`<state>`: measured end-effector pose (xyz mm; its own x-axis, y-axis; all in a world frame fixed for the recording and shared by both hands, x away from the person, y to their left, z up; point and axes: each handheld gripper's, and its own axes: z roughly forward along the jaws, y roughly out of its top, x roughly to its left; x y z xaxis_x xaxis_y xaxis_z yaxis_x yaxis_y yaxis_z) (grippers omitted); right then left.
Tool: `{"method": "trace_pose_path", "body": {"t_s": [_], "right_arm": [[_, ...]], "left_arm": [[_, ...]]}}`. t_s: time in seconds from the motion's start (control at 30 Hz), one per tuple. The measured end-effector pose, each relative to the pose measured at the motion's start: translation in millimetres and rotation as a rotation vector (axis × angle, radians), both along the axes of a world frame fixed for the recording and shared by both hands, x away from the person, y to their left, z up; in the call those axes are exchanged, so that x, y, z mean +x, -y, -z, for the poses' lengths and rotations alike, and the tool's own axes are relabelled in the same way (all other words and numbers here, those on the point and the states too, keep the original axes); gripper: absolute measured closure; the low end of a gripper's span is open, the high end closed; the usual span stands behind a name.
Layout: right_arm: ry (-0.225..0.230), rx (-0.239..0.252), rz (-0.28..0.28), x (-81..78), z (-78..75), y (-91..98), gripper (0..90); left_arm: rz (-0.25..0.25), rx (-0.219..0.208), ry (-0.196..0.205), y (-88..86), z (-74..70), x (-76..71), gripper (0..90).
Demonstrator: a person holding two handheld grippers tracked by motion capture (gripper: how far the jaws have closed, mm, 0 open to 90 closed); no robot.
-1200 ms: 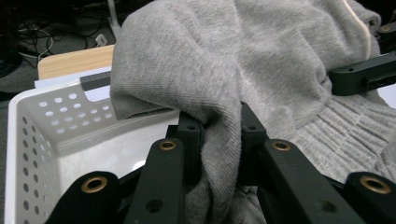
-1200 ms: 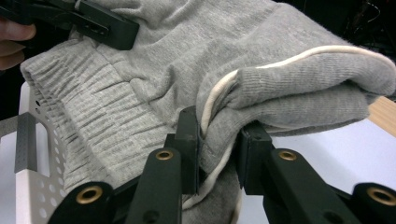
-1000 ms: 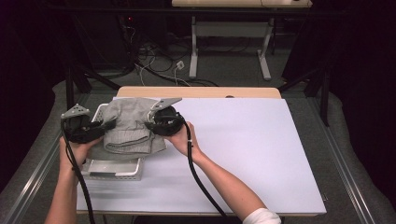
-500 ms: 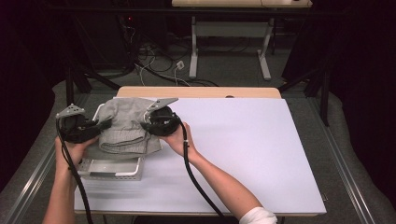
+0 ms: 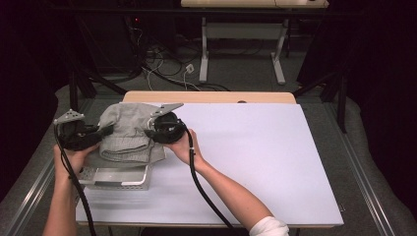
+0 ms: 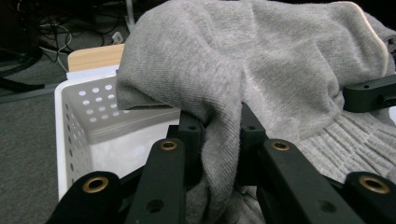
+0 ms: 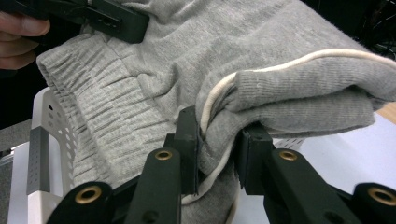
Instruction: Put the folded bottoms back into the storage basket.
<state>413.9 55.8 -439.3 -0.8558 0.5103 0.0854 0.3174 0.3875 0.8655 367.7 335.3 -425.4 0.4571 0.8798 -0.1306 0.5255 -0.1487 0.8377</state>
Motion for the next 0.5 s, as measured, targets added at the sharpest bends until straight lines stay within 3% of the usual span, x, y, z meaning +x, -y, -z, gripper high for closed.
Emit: {"method": "trace_pose_path", "body": {"t_s": [0.5], "right_arm": [[-0.007, 0.003, -0.018, -1.0, 1.1, -12.8, 72.6]], "left_arm": [[-0.032, 0.011, 0.004, -10.6, -3.4, -3.1, 77.4]]}}
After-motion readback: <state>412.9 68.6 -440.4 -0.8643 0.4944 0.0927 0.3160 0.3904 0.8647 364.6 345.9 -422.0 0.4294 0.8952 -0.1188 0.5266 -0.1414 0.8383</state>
